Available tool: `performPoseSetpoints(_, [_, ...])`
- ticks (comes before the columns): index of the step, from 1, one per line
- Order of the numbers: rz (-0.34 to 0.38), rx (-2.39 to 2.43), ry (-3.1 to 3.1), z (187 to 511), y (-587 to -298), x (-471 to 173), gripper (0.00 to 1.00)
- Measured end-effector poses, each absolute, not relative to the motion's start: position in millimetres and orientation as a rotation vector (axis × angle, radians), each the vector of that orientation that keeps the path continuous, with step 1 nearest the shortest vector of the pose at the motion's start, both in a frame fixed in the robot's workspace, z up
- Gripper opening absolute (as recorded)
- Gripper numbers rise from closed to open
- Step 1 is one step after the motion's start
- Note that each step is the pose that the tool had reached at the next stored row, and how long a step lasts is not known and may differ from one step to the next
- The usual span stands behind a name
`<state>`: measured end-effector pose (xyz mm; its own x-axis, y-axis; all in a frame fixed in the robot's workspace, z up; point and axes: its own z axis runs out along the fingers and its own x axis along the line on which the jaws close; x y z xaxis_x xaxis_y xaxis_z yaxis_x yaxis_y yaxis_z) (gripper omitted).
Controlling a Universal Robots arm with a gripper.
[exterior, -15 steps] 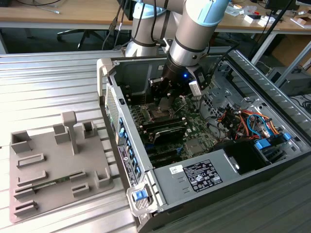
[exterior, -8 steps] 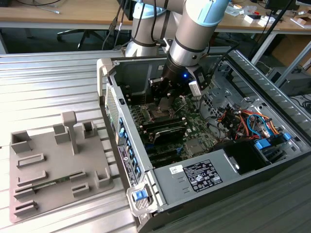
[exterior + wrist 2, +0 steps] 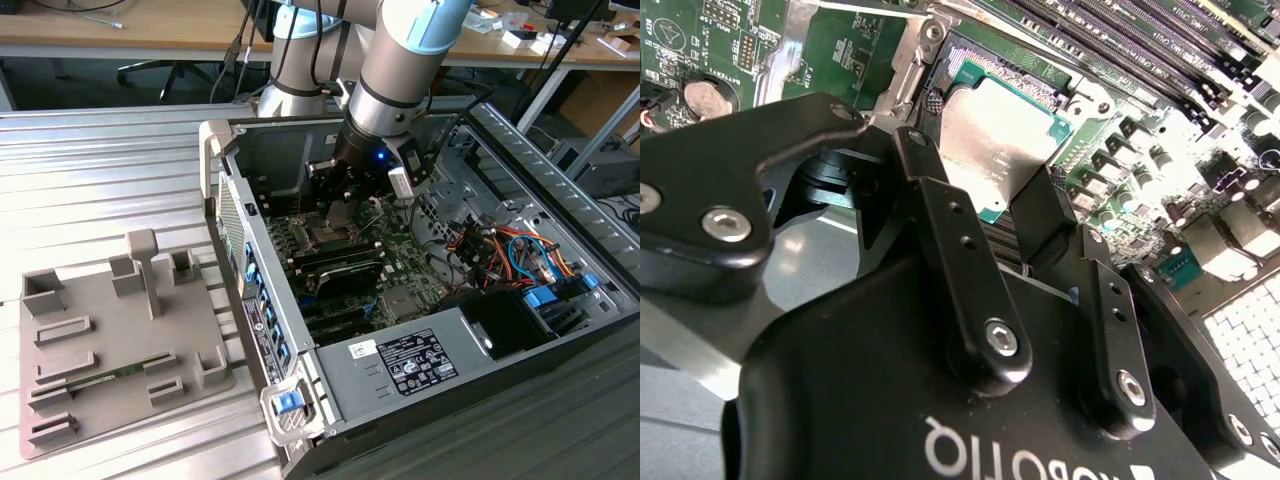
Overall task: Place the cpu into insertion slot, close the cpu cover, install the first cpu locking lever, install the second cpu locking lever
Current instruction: 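Place the cpu into insertion slot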
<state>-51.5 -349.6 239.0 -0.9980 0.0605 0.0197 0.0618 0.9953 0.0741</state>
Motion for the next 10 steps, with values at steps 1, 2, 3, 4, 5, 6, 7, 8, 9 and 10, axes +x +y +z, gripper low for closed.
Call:
performPoseSetpoints(1, [-0.117,-0.097,-3.120,239.0,-349.6,-51.5,0.53])
performPoseSetpoints(2, [-0.117,-0.099,-3.120,239.0,-349.7,-51.5,0.53])
performPoseSetpoints(3, [-0.117,-0.100,-3.120,239.0,-349.6,-51.5,0.53])
performPoseSetpoints(4, [-0.117,-0.102,-3.120,239.0,-349.7,-51.5,0.53])
performPoseSetpoints(5, [-0.117,-0.104,-3.120,239.0,-349.6,-51.5,0.53])
performPoseSetpoints(6, [-0.117,-0.105,-3.120,239.0,-349.7,-51.5,0.53])
performPoseSetpoints(7, [-0.117,-0.107,-3.120,239.0,-349.7,-51.5,0.53])
performPoseSetpoints(8, [-0.117,-0.110,-3.120,239.0,-349.7,-51.5,0.53])
performPoseSetpoints(9, [-0.117,-0.111,-3.120,238.9,-349.7,-51.5,0.53])
performPoseSetpoints(10, [-0.117,-0.112,-3.120,238.9,-349.7,-51.5,0.53])
